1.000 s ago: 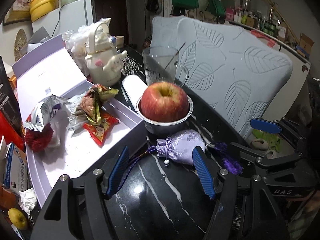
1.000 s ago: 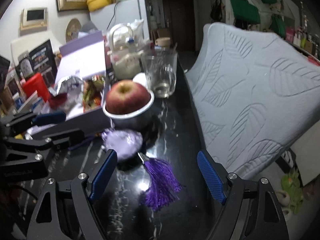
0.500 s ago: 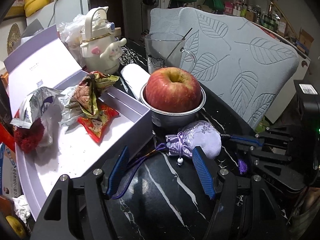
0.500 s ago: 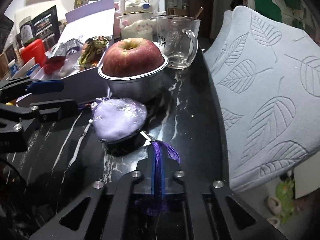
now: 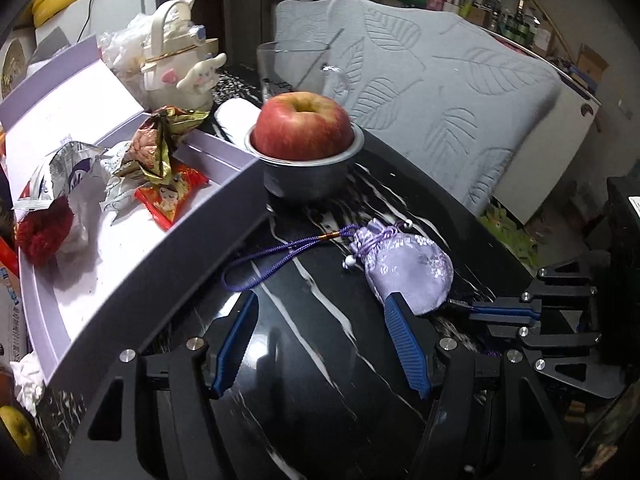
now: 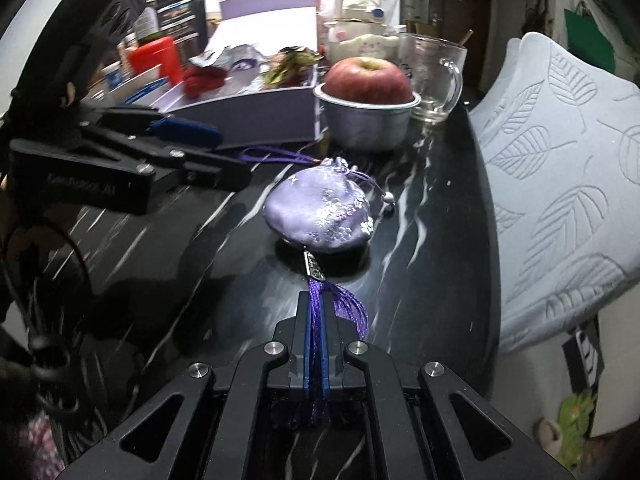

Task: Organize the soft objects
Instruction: 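Grasp the purple tassel with right gripper while left gripper approaches the lavender sachet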

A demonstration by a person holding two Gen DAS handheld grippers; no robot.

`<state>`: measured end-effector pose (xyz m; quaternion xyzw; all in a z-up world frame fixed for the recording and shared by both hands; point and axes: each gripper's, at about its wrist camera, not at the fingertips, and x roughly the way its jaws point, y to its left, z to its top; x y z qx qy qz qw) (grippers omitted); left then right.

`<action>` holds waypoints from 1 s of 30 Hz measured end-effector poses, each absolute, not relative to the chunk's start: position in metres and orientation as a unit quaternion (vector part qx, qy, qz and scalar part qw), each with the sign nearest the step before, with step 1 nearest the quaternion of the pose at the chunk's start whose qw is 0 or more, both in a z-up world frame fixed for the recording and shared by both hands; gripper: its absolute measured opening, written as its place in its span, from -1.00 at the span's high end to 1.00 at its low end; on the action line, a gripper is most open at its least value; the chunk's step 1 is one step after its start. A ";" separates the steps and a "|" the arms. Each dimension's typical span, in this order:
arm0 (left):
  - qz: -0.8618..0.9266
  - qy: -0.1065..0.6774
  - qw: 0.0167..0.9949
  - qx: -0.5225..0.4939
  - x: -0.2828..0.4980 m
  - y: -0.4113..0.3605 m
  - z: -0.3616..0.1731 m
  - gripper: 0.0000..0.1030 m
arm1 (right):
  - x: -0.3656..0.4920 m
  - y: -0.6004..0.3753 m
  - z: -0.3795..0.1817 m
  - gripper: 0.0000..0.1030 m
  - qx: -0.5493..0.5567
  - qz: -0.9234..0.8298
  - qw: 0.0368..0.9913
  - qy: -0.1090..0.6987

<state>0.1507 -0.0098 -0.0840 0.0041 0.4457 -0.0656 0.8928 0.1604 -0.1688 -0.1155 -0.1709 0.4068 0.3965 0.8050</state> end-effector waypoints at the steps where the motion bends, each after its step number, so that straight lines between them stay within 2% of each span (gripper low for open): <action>1: -0.070 0.443 0.894 0.008 0.146 -0.014 -0.082 -0.27 | 0.154 -0.172 -0.115 0.93 -0.173 0.398 0.804 0.407; 12: -0.145 0.441 0.885 0.025 0.128 -0.068 -0.080 -0.27 | 0.093 -0.203 -0.113 0.93 -0.179 0.427 0.784 0.414; 20: -0.194 0.477 0.857 -0.013 0.128 -0.088 -0.099 -0.27 | 0.101 -0.241 -0.114 0.93 -0.148 0.372 0.811 0.427; 30: -0.228 0.489 0.841 -0.038 0.102 -0.080 -0.101 -0.27 | 0.107 -0.242 -0.117 0.93 -0.128 0.366 0.819 0.422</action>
